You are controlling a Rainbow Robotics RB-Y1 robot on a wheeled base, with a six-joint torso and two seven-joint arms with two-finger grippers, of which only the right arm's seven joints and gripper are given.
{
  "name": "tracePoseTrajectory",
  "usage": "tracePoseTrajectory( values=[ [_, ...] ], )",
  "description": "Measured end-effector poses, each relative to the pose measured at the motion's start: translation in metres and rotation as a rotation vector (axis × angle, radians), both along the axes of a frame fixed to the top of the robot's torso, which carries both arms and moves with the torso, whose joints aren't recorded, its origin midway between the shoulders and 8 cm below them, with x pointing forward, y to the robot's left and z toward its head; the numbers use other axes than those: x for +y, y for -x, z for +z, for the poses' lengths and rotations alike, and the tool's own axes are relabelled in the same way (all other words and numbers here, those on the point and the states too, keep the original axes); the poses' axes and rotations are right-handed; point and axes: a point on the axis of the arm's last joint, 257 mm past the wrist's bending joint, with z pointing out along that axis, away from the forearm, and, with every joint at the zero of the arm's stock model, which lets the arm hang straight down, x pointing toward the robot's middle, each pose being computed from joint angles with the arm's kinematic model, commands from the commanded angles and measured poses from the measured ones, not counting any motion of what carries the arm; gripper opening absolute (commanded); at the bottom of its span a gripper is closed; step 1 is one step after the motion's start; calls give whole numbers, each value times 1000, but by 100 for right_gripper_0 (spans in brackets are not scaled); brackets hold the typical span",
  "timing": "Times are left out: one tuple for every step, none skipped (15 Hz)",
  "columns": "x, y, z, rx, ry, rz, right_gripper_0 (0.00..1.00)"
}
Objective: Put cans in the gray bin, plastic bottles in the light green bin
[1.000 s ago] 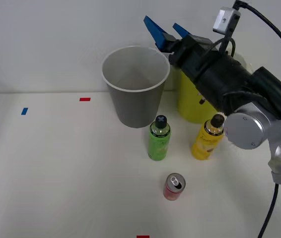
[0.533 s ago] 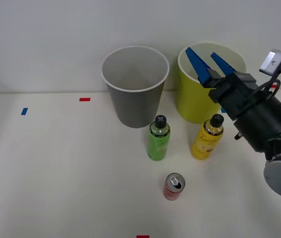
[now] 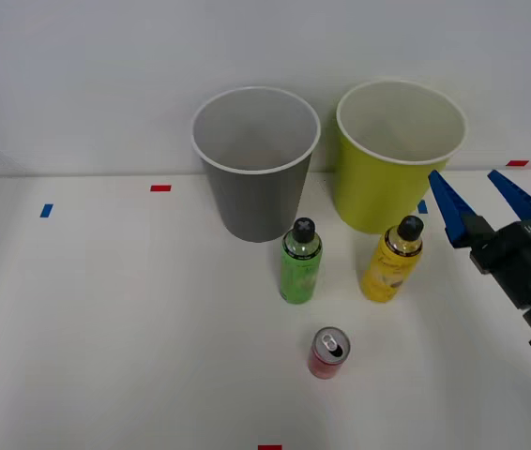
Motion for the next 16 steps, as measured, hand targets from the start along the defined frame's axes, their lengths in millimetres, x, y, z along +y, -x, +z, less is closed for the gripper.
tracePoseTrajectory(
  values=[
    [-10,8,-12,8,50,-34,100],
    [-18,17,-24,20,83,-62,100],
    [-26,26,-35,39,103,-84,100],
    [-31,33,-46,62,109,-98,100],
    [-36,40,-56,88,110,-110,100],
    [-40,47,-66,114,108,-119,100],
    [-43,53,-74,137,107,-126,100],
    [-45,58,-82,158,102,-130,100],
    [-45,63,-88,176,88,-132,100],
    [-45,67,-93,190,73,-134,100],
    [-46,70,-97,204,58,-137,100],
    [-48,74,-100,217,45,-141,100],
    [-49,77,-103,227,32,-145,100],
    [-51,79,-105,233,25,-151,100],
    [-52,80,-106,231,34,-158,100],
    [-54,81,-106,226,49,-168,100]
  ],
)
